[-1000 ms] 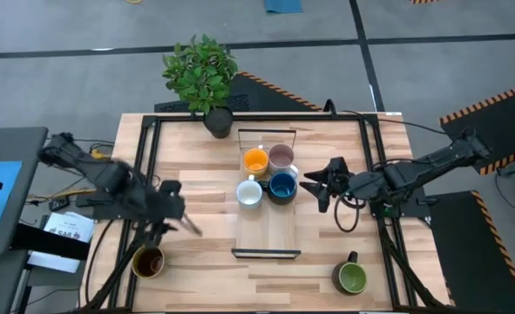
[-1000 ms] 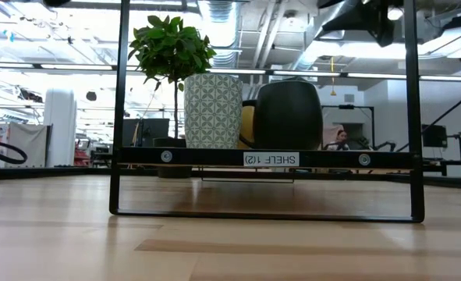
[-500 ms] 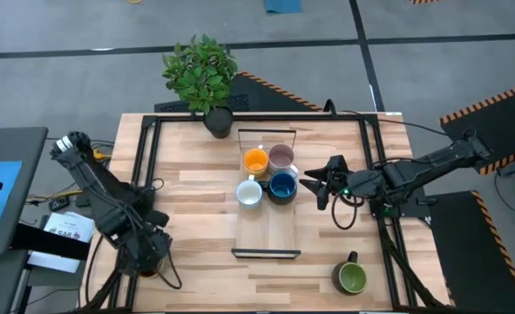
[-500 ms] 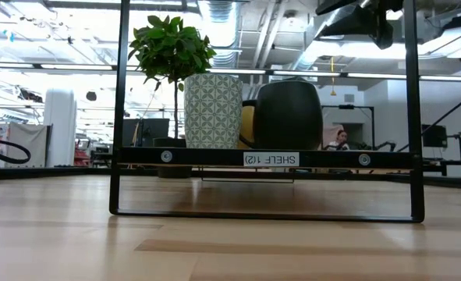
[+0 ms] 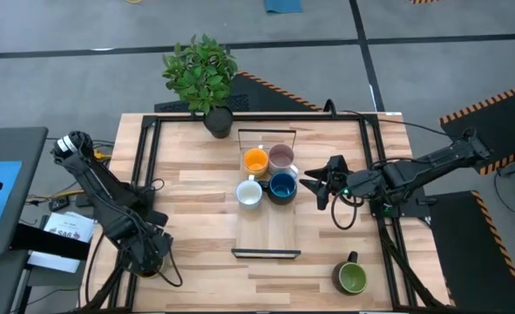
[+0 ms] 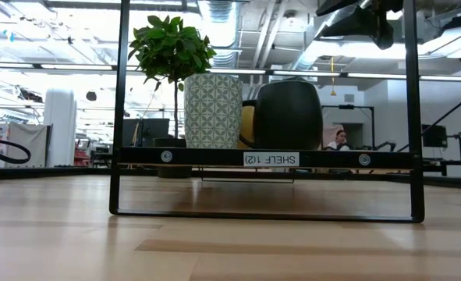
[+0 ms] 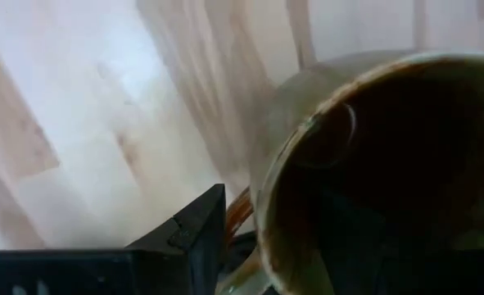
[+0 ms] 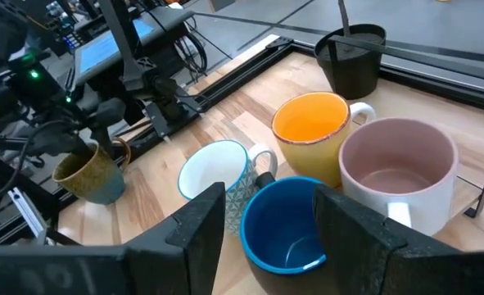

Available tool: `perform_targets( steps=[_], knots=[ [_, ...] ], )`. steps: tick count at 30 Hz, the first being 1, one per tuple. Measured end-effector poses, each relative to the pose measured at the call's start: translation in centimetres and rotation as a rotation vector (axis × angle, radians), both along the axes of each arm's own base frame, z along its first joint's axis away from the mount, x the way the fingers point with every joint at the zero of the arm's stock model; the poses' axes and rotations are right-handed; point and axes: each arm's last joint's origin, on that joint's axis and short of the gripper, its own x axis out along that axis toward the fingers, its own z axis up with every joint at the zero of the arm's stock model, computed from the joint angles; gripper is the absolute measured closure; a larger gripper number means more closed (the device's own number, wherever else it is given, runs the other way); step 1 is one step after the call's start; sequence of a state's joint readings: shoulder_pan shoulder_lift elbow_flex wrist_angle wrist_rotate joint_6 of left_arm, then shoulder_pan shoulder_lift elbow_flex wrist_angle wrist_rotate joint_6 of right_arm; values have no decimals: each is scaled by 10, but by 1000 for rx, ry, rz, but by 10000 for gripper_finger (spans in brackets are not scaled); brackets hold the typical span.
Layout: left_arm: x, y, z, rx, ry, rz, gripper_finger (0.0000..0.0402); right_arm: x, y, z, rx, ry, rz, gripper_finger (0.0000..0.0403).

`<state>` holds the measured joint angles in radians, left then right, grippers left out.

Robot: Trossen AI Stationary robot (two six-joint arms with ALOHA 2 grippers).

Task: Place coffee mugs
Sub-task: Put the brown green mug on the shelf

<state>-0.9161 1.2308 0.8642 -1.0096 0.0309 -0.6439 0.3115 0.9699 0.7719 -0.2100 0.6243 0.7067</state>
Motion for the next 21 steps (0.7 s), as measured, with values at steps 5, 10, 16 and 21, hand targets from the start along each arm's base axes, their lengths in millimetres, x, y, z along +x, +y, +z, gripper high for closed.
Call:
perform_targets(
  steps=[5,10,16,21],
  knots=[
    [1,1,-8,-9,-2,6,254,-1,0,-2,-6,21,0,193],
    [6,1,-8,-71,7,2,337,-1,0,-2,-7,23,-1,193],
    [23,8,17,-138,6,-4,380,-1,0,-2,-7,21,-1,193],
    [40,37,67,-23,-63,1,382,-1,0,-2,-6,21,0,193]
  ],
)
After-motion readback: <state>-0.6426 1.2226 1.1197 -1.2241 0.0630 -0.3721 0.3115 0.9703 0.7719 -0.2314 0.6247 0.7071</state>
